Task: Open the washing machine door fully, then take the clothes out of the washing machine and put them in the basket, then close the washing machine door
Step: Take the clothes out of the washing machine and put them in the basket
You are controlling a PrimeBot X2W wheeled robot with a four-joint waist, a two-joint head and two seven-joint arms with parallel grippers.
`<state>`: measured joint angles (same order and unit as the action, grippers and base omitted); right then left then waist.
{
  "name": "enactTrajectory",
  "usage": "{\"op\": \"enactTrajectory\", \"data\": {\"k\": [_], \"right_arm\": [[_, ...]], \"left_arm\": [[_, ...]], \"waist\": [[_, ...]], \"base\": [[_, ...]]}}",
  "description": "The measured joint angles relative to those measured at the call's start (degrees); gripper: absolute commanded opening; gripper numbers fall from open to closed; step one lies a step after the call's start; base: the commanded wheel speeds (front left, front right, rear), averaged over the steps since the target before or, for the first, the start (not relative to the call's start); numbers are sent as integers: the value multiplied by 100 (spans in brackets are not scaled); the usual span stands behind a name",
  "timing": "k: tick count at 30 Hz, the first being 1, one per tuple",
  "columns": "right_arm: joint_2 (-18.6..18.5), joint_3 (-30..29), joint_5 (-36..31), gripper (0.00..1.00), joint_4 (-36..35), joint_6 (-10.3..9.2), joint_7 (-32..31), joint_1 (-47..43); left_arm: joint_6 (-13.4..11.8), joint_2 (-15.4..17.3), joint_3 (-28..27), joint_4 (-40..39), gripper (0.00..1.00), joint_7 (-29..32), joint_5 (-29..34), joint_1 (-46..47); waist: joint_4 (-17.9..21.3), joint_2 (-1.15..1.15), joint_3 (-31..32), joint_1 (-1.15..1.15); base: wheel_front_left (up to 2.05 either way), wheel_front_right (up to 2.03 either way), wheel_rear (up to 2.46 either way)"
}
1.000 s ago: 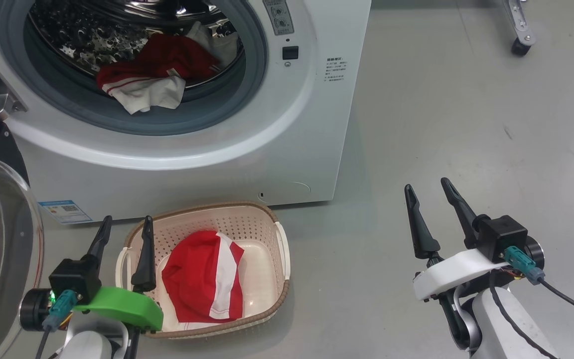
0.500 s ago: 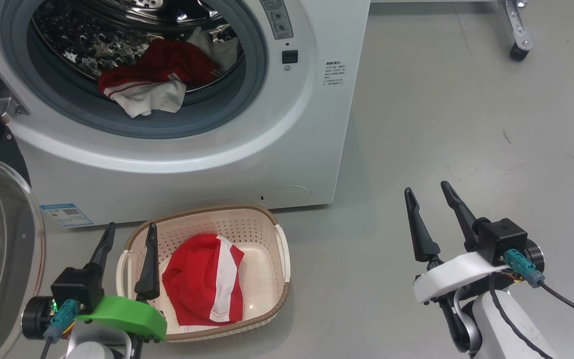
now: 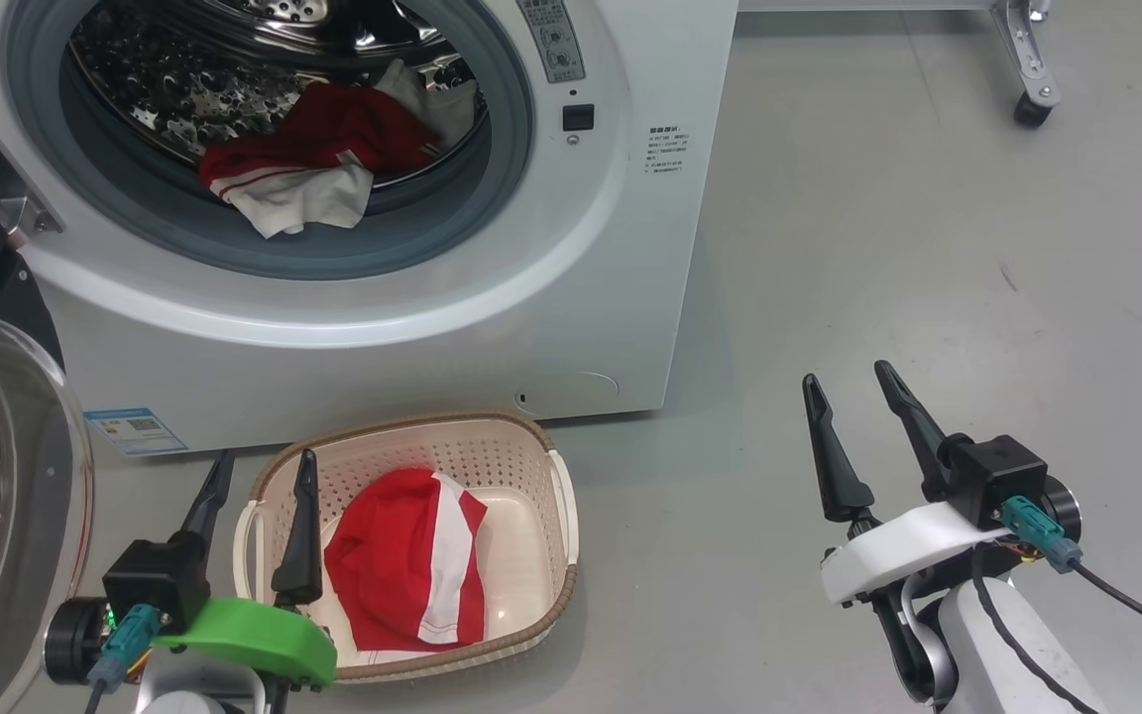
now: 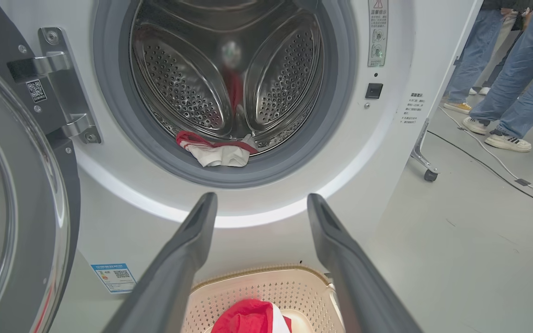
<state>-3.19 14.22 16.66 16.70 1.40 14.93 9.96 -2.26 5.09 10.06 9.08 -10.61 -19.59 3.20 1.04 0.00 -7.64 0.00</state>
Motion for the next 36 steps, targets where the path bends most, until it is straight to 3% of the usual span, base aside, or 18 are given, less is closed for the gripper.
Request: {"op": "enactTrajectory", "data": {"k": [16, 28, 36], "right_arm": [[0, 103, -19, 100, -170, 5, 0, 15], [-2, 298, -40, 100, -470, 4, 0, 424], [-4, 459, 204, 100, -708, -56, 0, 735]], "left_arm": [[-41, 107, 115, -136, 100, 357, 2, 220], [27, -18, -107, 672, 100, 800, -361, 1560], [31, 219, -156, 1210, 100, 1392, -357, 2536]], "waist": [[15, 0, -316, 0], [229, 0, -1133, 0], [479, 0, -1743, 0]], "base": [[0, 0, 0], [0, 0, 0], [0, 0, 0]]}}
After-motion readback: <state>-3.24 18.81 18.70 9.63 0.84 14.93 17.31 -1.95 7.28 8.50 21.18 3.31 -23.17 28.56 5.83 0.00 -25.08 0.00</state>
